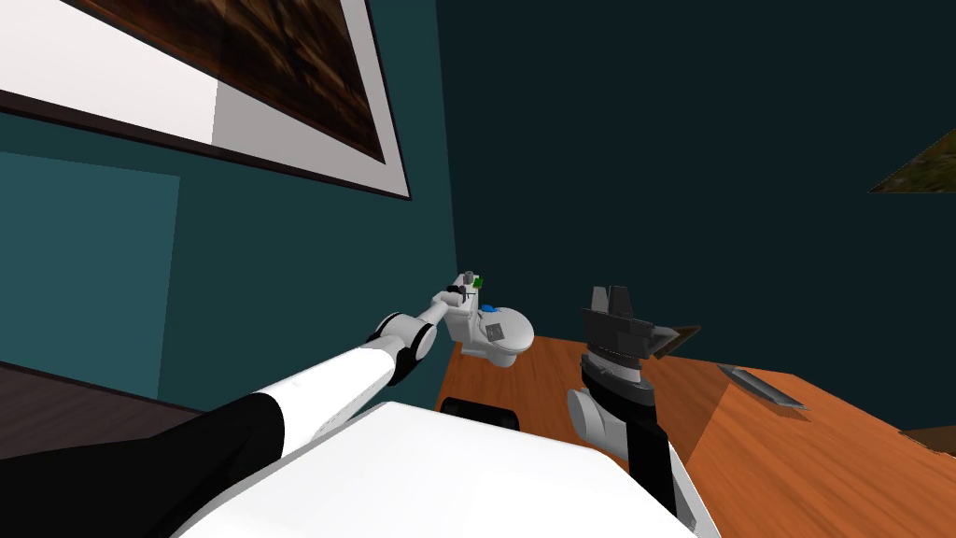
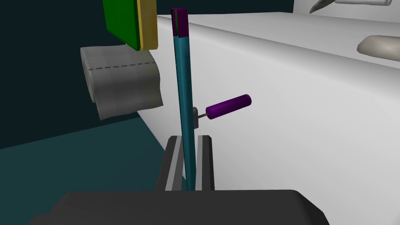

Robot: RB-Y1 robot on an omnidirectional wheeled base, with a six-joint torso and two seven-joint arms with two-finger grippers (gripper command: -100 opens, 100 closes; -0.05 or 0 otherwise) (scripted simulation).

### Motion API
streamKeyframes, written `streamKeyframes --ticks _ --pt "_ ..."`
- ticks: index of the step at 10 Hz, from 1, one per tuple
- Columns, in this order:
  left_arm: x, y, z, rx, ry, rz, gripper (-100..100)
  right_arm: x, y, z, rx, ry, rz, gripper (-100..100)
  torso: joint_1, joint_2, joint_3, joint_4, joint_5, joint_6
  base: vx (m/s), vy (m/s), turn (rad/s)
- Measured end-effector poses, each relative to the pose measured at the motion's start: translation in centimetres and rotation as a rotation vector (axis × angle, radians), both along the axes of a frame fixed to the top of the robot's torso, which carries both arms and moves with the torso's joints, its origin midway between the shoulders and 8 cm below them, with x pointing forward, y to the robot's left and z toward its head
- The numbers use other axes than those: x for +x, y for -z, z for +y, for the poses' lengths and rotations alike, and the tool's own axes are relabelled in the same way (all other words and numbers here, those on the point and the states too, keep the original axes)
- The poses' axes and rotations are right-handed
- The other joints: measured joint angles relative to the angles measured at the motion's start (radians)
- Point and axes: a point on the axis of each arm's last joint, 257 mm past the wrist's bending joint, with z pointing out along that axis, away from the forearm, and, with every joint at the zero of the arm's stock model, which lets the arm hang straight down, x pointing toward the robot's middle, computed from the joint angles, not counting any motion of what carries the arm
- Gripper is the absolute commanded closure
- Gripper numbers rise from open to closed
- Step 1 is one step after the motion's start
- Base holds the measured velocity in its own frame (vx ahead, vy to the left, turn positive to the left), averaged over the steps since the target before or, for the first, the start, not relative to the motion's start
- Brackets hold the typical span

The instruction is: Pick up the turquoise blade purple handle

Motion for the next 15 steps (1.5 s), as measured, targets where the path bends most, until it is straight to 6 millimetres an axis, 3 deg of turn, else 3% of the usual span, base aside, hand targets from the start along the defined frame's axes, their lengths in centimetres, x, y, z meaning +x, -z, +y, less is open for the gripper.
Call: streamKeyframes --ticks 1,2,5,7,10,13,14,15 --pt "0.0 0.0 0.0 0.0 0.0 0.0 0 0.0 0.0 0.0 0.0 0.0 0.0 0 0.0 0.0 0.0 0.0 0.0 0.0 0.0 0.0 0.0" --pt "0.0 0.0 0.0 0.0 0.0 0.0 100 0.0 0.0 0.0 0.0 0.0 0.0 0 0.0 0.0 0.0 0.0 0.0 0.0 0.072 0.001 0.086" --pt "-2.0 3.2 0.5 0.027 0.005 0.067 100 0.0 0.0 0.0 0.0 0.0 0.0 0 0.001 -0.005 -0.005 -0.004 0.0 -0.001 0.047 0.0 0.022" --pt "-2.0 2.8 0.4 0.027 0.006 0.052 100 0.0 0.0 0.0 0.0 0.0 0.0 0 0.002 -0.004 -0.005 -0.005 0.001 -0.001 0.015 -0.001 0.052" --pt "-3.6 4.7 0.7 0.044 0.013 0.087 100 0.0 0.0 0.0 0.0 0.0 0.0 0 0.006 -0.011 -0.012 -0.014 0.002 -0.005 0.04 -0.004 0.016" --pt "-1.7 1.5 0.1 0.035 0.024 0.015 100 0.0 0.0 0.0 0.0 0.0 0.0 0 0.007 -0.009 -0.011 -0.013 0.003 -0.004 -0.006 0.003 0.001" --pt "-1.7 1.1 -0.2 0.033 0.026 0.005 100 0.0 0.0 0.0 0.0 0.0 0.0 0 0.006 -0.009 -0.011 -0.013 0.003 -0.004 0.058 0.007 0.093" --pt "-2.1 2.1 -0.5 0.045 0.035 0.028 100 0.0 0.0 0.0 0.0 0.0 0.0 0 0.007 -0.012 -0.014 -0.015 0.003 -0.006 0.073 0.0 0.063"
